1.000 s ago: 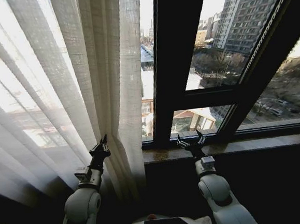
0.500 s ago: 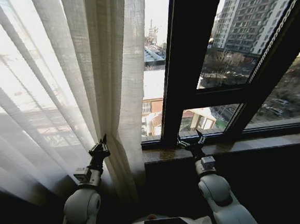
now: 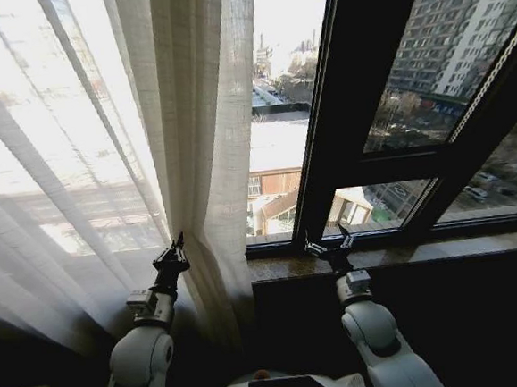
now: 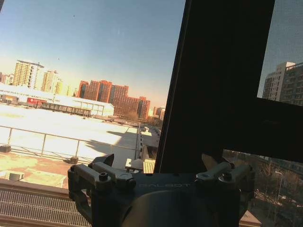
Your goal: Open the curtains by pulling them apart, changing their state from closed to fully open.
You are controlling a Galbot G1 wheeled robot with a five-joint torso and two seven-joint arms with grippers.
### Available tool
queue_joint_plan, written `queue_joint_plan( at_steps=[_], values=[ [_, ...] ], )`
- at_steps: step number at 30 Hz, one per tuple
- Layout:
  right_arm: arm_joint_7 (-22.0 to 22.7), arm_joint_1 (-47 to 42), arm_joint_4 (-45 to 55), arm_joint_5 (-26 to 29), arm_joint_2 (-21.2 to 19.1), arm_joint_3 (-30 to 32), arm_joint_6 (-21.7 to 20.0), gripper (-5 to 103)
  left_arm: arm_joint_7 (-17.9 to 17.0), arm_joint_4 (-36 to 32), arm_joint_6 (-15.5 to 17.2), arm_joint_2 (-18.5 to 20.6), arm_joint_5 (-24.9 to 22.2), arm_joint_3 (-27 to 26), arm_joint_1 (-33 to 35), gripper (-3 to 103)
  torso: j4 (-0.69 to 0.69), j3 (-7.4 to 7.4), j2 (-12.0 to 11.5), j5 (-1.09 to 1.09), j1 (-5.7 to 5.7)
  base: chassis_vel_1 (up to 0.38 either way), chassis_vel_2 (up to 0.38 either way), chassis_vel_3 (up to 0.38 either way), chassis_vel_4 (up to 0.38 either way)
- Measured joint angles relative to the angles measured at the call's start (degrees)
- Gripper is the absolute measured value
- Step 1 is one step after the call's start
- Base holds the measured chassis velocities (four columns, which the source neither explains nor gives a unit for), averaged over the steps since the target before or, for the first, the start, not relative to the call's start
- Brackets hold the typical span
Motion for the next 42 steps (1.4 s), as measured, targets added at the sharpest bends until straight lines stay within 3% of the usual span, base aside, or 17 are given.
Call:
queue_joint_plan(
  at_steps=[42],
  values=[
    [-0.04, -0.41, 0.45, -0.21, 0.0, -0.31, 0.03, 100, -0.07, -0.54, -0.44, -0.77, 0.25, -0.17, 0.69, 0, 0.0, 0.0, 0.0, 0.0, 0.0, 0.118, 0.115, -0.121, -0.116]
  ],
)
